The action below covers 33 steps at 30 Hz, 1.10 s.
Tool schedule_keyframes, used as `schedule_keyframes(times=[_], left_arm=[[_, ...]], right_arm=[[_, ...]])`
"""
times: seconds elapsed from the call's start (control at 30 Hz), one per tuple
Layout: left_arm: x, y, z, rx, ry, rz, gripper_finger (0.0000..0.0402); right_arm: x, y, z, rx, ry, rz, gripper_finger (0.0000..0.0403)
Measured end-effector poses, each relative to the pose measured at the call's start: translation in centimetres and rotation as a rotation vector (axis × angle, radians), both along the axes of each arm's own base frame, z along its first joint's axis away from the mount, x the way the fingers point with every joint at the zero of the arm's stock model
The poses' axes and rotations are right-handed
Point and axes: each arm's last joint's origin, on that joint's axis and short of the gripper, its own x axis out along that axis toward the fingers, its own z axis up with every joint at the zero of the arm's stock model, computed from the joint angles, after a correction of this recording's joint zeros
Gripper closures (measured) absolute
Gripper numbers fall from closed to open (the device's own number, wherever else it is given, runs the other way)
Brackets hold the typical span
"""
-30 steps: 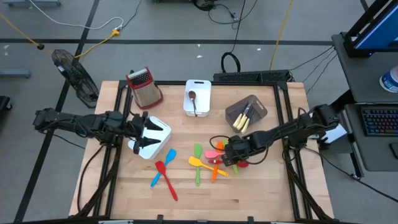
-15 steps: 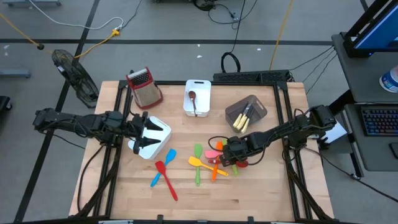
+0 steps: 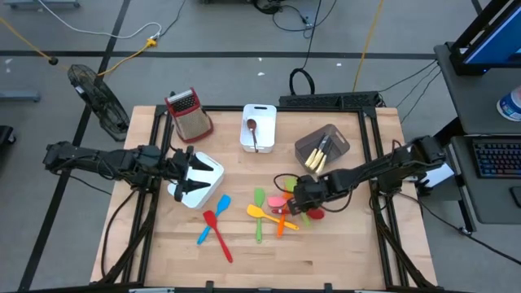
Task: Pick & Place Kitchen Items
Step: Put the green serving spoon into the top white bin
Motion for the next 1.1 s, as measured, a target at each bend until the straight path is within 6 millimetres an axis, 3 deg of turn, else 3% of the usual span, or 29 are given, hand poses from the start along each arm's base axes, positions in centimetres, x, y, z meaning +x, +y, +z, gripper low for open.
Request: schedule_keyframes(times=[0.6,1.1], left_arm=[[0.1,0.0,0.4,-0.048,-0.033,0.007,0.0128],[0.1,0.0,0.4,-0.081,-0.031,0.013,0.0128]], right_arm=[[-1.3,-0.5,7.9,0.055,-0.444,0.037,0.0369],[0.2,-1.3,12.5,0.169,-0.923,0.126,0.0369]])
